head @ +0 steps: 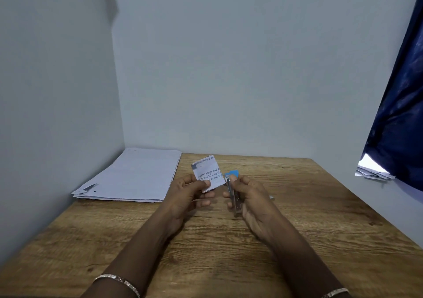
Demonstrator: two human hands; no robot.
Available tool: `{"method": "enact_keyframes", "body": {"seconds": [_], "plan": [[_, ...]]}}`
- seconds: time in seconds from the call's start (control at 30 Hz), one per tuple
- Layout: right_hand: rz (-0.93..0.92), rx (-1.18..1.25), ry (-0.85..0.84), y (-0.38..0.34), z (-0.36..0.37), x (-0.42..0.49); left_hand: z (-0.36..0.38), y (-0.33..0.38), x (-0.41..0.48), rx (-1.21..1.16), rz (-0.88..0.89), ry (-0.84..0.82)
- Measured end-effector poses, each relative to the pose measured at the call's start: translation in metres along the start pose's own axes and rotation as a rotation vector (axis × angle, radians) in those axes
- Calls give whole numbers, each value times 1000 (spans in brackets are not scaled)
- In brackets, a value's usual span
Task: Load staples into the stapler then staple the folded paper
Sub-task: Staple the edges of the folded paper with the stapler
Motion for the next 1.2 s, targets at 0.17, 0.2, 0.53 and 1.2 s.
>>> {"method": "enact_keyframes", "body": {"seconds": [0.17,0.2,0.53,1.2], "plan": [[-258,-325,171,-15,-12,-5,-1,0,2,-26,-15,14],[-384,-466,194,-22,-10,-9,-1,-1,2,-26,-16,19],[-819,-1221,138,-26,20,-26,-4,-2,3,-25,-31,28],[-64,-194,101,-8,-8,-9,5,6,-4,326,148,-109]]}}
Point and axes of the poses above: each hand's wrist, its own x-axis towards the middle knuckle, its own z-axis out of the palm, y = z × x, the point moved 5 cm from there along x, towards the middle knuckle, and after that the axes turned 1 degree about -y, right-handed, at the moved point
